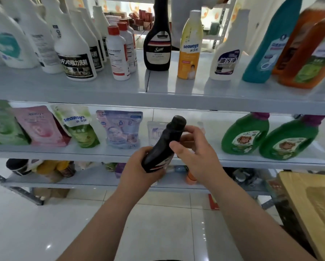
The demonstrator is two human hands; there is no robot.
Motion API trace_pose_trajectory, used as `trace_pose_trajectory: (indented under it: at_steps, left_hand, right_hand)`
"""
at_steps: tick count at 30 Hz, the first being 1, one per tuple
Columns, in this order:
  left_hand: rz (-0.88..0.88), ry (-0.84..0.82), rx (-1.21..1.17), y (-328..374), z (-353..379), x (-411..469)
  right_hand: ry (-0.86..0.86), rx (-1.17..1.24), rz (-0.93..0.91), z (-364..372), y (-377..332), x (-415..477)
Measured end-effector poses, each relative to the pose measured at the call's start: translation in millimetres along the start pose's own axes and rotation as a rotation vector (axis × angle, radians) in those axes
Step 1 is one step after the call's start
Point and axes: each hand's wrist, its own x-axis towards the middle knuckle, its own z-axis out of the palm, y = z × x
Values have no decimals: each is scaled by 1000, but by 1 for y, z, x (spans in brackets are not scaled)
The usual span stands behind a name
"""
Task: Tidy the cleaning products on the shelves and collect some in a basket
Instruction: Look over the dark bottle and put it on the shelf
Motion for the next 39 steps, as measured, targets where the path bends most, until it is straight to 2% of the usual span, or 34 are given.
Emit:
trace_pose_trajectory:
  at_steps: [2, 5, 7, 10, 12, 15, 19, 22, 25, 28, 30, 33, 39]
  left_hand:
    - [45, 77, 142, -12, -12, 5]
    - [134, 167, 301, -22, -31, 7]
    - [282, 211, 455, -23, -44, 11]
    - [490, 280, 654, -20, -63, 14]
    - [523, 260, 661, -18, -76, 15]
    - [414, 95, 494, -16, -99, 20]
    - [217, -290, 105, -25, -128, 26]
    - [193, -394, 56, -35, -137, 21]
    - [130, -409, -6, -42, -141, 20]
    - [76, -353, -58, -42, -143, 27]
    - [108, -333, -107, -37, -144, 33]
    - [140, -298, -249, -23, -145, 47]
    - [176, -286, -439, 16, -136, 80]
  right_hand:
    - [66, -99, -96, -1, -17, 4]
    - [58, -410, -151, 4, -37, 13]
    - [76, -613, -147, 10, -48, 22]
    - [91, -771, -65, 21, -61, 34]
    - [128, -855, -61, 29, -70, 39]
    - [195, -925, -231, 43, -82, 42]
    - [206, -900, -632, 61, -94, 37]
    - [242, -828, -779, 71, -89, 35]
    - [220, -620, -605, 84, -77, 36]
    - [83, -218, -294, 98, -63, 34]
    - [-15, -79, -125, 104, -51, 36]
    - [-74, -68, -84, 115, -40, 43]
    - [43, 122, -131, 104, -60, 78]
